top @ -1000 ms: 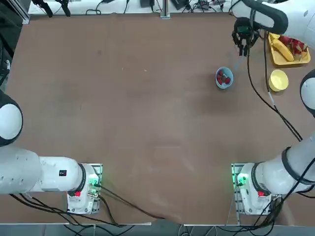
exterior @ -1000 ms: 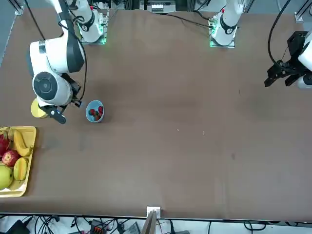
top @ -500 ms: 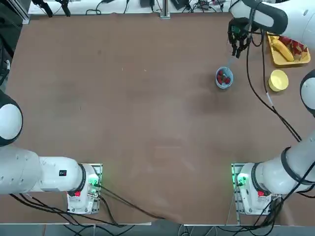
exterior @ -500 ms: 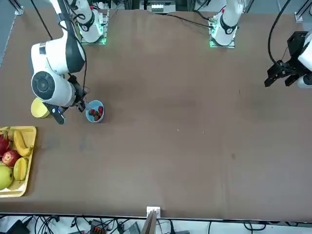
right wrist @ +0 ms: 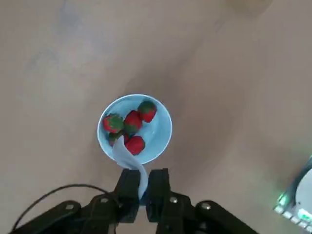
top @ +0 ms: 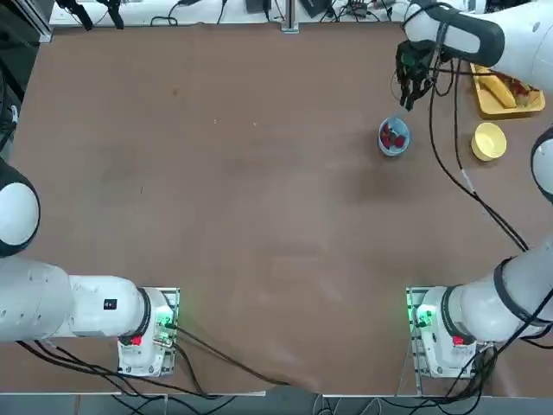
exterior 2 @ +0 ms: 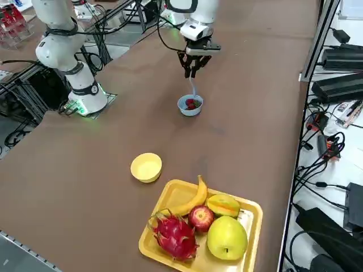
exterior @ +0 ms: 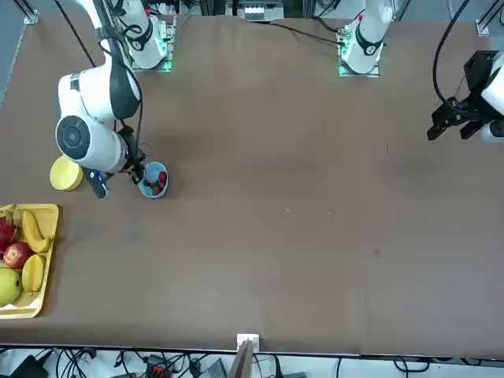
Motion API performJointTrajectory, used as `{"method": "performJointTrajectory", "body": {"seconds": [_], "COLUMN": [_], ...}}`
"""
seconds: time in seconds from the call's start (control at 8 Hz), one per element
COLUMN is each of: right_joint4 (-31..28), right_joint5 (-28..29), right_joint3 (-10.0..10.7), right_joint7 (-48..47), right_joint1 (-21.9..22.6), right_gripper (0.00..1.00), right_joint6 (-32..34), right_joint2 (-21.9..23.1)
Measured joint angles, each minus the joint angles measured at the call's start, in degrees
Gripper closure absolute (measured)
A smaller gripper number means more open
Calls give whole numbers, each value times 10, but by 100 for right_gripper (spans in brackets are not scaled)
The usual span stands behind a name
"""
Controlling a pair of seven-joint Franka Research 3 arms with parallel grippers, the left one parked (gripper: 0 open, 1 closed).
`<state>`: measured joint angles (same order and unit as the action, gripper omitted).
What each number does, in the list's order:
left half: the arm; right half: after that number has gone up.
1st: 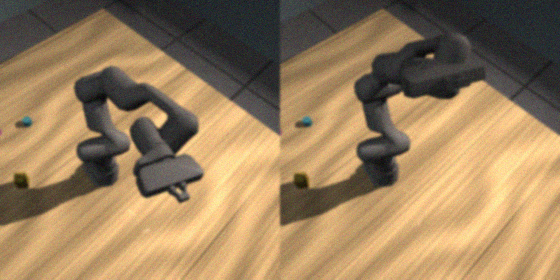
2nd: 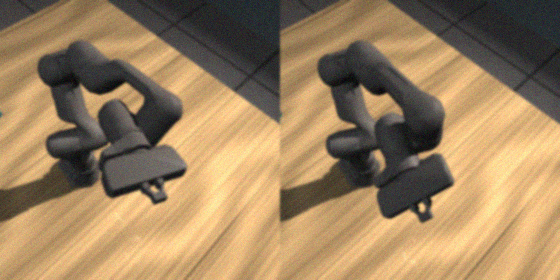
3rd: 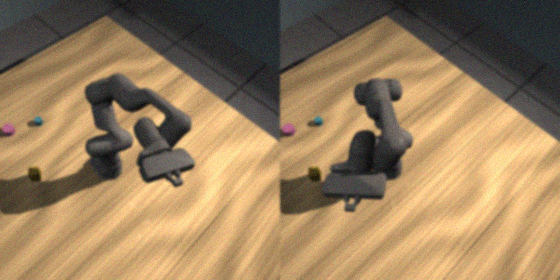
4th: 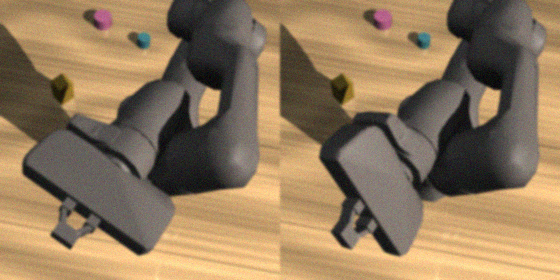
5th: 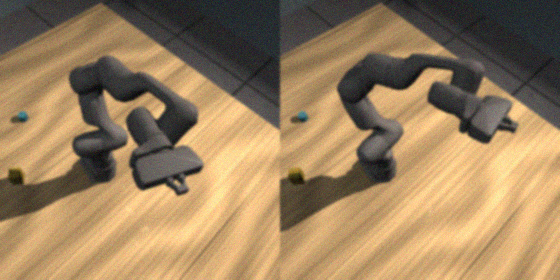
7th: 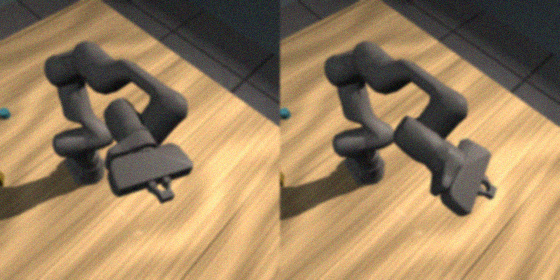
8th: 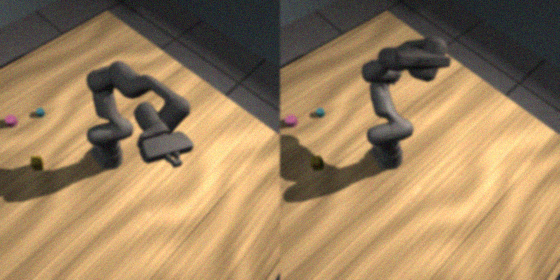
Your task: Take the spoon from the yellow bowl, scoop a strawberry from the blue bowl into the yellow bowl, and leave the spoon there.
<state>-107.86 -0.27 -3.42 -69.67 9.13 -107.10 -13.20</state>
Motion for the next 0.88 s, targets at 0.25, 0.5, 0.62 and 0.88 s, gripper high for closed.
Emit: {"method": "performJointTrajectory", "body": {"seconds": [0.25, 0.5, 0.62, 0.88], "right_joint4": [-38, -72, -85, -93], "right_joint5": [11, 13, 13, 13], "right_joint3": [1, 1, 1, 1], "right_joint7": [-6, -26, -30, -33], "right_joint1": [-10, -10, -10, -10], "right_gripper": [89, 89, 89, 89], "right_joint6": [-26, -64, -77, -84], "right_joint2": [25, 35, 36, 37]}}
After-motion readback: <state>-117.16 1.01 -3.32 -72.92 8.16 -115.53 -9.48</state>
